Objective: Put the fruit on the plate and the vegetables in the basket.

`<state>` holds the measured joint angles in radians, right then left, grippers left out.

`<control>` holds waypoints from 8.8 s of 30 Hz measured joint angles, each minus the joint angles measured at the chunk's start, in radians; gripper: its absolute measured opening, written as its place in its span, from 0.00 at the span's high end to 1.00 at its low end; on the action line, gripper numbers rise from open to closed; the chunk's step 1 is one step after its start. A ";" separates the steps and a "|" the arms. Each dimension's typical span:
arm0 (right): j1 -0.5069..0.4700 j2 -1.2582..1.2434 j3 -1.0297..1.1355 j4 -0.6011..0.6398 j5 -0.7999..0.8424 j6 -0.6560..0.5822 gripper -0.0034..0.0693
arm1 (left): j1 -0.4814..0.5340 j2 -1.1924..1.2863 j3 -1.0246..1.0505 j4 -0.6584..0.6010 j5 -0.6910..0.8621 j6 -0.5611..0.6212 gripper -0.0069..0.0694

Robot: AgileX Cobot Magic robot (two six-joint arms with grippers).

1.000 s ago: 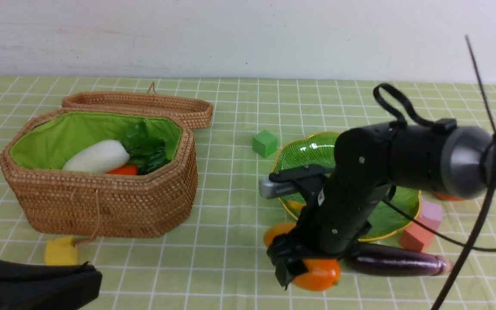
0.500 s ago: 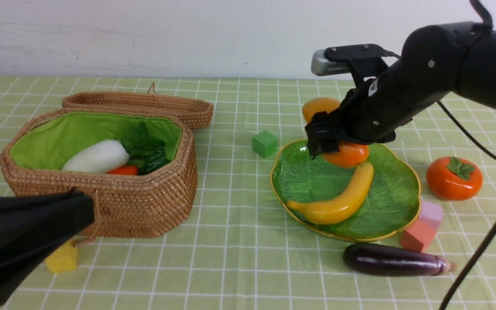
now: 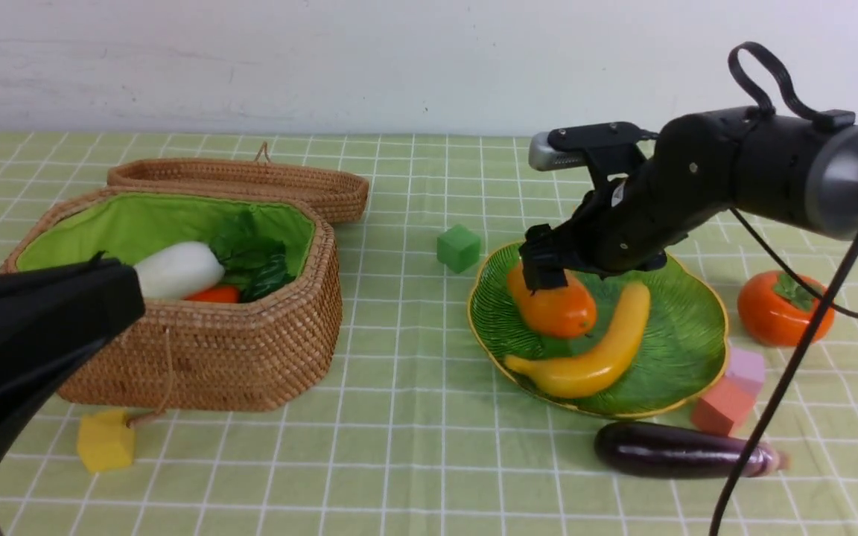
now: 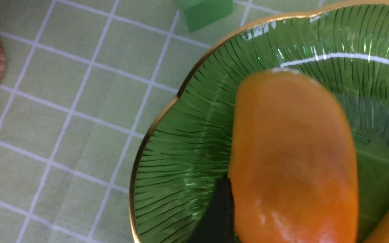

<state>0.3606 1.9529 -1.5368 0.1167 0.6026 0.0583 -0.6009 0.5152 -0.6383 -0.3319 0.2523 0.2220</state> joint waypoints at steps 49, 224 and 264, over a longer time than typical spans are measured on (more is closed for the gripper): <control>-0.030 -0.187 0.528 -0.154 0.079 -0.848 0.24 | 0.000 0.000 0.000 -0.116 0.329 0.225 0.89; -0.131 0.008 0.017 0.452 0.105 -0.366 0.04 | -0.001 -0.036 -0.033 -0.072 0.228 0.344 0.88; -0.180 -1.506 0.921 -0.040 0.416 0.209 0.94 | -0.001 -0.403 0.457 0.180 0.033 -0.296 0.93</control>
<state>0.1807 0.4469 -0.6163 0.0764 1.0185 0.2678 -0.6017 0.1125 -0.1816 -0.1516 0.2851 -0.0740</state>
